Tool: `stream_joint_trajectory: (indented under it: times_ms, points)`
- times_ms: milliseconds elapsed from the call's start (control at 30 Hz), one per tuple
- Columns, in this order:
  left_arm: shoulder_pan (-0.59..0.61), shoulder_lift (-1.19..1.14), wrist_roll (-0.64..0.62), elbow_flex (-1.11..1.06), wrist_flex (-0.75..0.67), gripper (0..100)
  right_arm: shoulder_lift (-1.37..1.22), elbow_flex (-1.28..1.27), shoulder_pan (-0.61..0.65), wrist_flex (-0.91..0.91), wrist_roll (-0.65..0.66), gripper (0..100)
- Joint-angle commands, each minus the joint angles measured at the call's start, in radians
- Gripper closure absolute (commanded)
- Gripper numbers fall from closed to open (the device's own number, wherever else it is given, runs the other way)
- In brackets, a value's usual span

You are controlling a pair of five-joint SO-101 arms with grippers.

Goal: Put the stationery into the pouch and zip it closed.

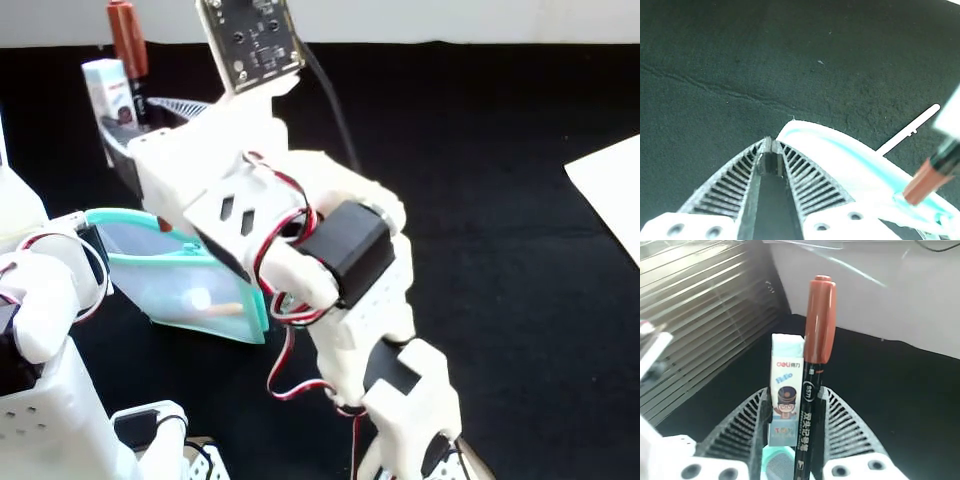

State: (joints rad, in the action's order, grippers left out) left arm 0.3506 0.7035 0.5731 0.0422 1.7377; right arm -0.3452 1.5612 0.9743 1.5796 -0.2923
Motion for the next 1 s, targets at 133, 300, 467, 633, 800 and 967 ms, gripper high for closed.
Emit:
stream_joint_trajectory:
  times_ms: [133, 300, 467, 633, 800, 967]
  points:
    - [0.004, -0.005, -0.009, -0.022, 0.014, 99, -0.025, 0.025, 0.053, -0.005, 0.011, 99.4]
    - [0.004, -0.004, -0.009, -0.022, 0.014, 99, -0.124, 0.035, 0.05, -0.018, 0.008, 99.4]
    - [0.004, -0.004, -0.006, -0.022, 0.014, 99, -0.179, 0.035, 0.03, -0.021, 0.011, 99.4]
    - [0.004, -0.004, -0.008, -0.022, 0.008, 99, -0.183, 0.035, 0.004, 0.021, 0.011, 99.3]
    - [0.004, -0.004, -0.009, -0.021, 0.008, 99, -0.166, 0.035, 0.007, 0.124, 0.011, 99.3]
    - [0.008, -0.004, -0.011, -0.018, 0.008, 99, -0.166, 0.074, -0.001, 0.186, 0.011, 99.3]
